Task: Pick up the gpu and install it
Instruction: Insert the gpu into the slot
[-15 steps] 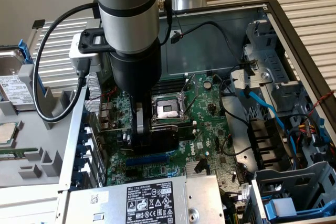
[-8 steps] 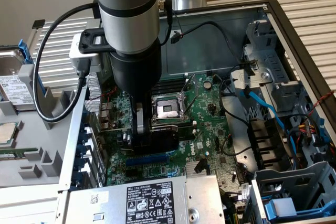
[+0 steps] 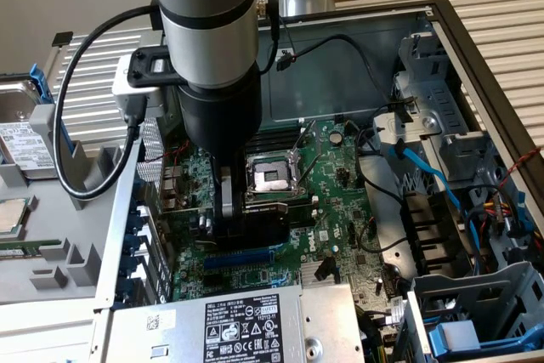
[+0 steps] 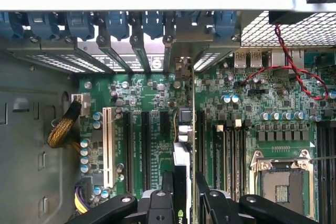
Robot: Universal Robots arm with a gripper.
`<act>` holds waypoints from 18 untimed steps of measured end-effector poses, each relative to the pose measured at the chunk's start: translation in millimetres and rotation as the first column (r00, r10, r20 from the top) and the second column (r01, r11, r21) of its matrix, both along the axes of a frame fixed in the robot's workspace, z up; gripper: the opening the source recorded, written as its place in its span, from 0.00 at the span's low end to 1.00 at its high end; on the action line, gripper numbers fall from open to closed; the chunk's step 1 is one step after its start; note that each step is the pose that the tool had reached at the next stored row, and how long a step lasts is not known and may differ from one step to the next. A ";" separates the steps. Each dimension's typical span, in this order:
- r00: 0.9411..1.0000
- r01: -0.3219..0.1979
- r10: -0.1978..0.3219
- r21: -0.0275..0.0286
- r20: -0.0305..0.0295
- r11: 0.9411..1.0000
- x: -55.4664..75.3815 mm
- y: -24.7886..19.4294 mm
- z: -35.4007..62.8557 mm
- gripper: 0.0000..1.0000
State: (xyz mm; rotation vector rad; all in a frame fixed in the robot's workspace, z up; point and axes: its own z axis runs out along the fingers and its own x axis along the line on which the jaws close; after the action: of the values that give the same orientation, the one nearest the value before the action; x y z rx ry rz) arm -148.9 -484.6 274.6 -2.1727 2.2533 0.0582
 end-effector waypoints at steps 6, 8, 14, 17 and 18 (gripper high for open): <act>1.000 0.000 0.000 0.000 -0.002 1.000 0.0 -0.2 -0.1 0.27; 1.000 0.000 0.000 0.000 -0.002 1.000 0.1 -0.2 -0.5 0.27; 1.000 0.000 0.000 0.000 -0.002 1.000 0.4 -0.2 -2.1 0.27; 1.000 0.000 0.000 0.000 -0.002 1.000 0.4 -0.1 -3.0 0.27; 1.000 0.000 0.000 0.000 -0.002 1.000 0.4 -0.1 -3.4 0.27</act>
State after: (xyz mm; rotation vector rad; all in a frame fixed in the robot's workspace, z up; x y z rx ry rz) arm -148.6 -484.7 271.1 -2.1734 2.2541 0.0601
